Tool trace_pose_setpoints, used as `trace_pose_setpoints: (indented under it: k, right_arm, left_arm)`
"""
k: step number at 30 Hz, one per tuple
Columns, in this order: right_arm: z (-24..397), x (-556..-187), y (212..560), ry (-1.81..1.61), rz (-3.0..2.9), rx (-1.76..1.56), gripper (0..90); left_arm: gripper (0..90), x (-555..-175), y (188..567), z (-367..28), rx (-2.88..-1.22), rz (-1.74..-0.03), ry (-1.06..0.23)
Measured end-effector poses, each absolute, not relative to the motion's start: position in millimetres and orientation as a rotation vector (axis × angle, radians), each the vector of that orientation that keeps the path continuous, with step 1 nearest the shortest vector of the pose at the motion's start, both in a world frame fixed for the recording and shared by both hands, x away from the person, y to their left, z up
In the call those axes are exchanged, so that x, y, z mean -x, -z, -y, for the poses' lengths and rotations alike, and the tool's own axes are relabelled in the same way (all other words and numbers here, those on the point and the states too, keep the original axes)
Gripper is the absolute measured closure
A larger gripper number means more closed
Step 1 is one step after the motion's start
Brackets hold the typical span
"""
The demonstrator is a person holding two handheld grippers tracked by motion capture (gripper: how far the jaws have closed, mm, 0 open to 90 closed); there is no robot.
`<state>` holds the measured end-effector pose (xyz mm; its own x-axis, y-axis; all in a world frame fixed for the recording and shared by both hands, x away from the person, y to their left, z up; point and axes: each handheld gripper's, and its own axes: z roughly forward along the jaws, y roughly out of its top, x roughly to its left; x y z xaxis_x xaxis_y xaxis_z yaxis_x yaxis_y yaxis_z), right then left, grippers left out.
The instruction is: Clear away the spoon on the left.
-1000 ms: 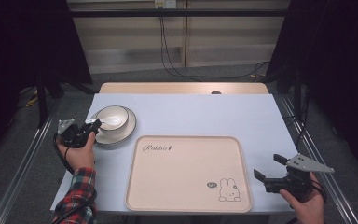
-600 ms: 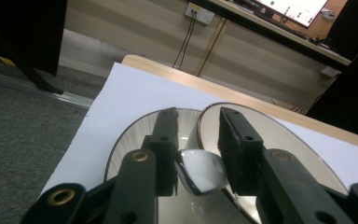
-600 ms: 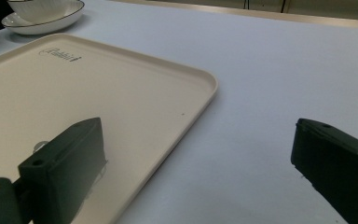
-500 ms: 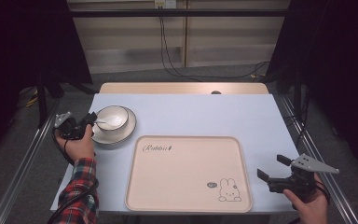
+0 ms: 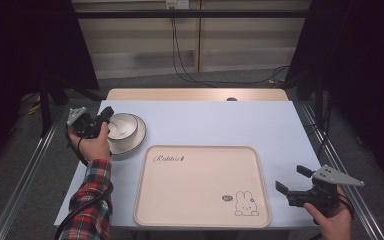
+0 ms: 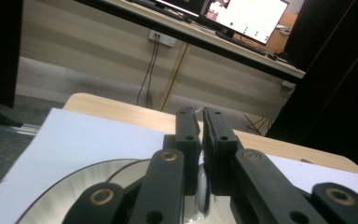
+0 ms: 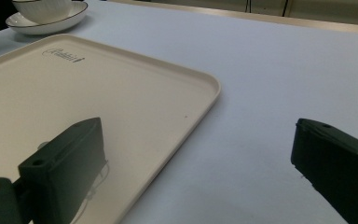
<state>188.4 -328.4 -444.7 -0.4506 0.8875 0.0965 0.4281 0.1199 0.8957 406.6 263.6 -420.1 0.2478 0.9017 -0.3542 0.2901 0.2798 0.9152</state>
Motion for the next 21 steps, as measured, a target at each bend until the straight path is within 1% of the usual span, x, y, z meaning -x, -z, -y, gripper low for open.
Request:
trace_pose_setpoints:
  k: [8, 15, 21]
  right_arm:
    - [330, -188, 445, -1.291, -1.936, -1.269, 2.5]
    - [329, -187, 445, -1.286, -1.94, -1.26, 2.5]
    - [325, -188, 445, -1.285, -1.959, -1.239, 2.5]
  left_arm:
    - [86.0, -414, 417, -247, -1.283, -1.263, -0.635]
    - [86.1, -414, 414, -246, -1.277, -1.247, -0.624]
    - [86.2, -408, 401, -250, -1.28, -1.235, -0.628]
